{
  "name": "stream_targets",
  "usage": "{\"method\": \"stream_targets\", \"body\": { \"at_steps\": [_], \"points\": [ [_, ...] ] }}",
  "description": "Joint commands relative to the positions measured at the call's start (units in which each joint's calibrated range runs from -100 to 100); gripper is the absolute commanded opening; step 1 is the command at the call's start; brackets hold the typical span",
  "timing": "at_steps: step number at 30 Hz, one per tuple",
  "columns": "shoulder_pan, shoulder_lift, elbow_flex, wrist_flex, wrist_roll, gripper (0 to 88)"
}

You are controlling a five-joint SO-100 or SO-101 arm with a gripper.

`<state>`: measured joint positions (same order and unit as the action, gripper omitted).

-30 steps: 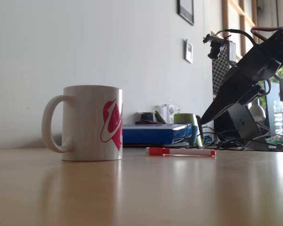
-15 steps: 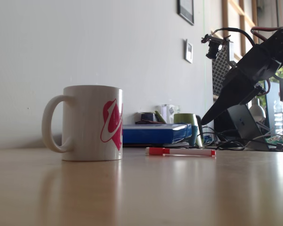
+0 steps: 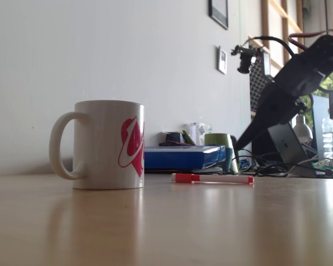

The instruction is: Grab the pen and place it in the cup.

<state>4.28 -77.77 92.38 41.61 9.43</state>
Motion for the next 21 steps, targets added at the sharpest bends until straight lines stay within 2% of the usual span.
{"method": "stream_targets", "body": {
  "at_steps": [1, 9, 21],
  "points": [
    [-0.15, 14.53, -11.57, -3.55, 0.03, 33.2],
    [-0.82, 32.87, -26.78, 0.58, 0.03, 33.2],
    [-6.49, 44.41, -28.50, 2.22, -0.71, 33.2]
  ]
}}
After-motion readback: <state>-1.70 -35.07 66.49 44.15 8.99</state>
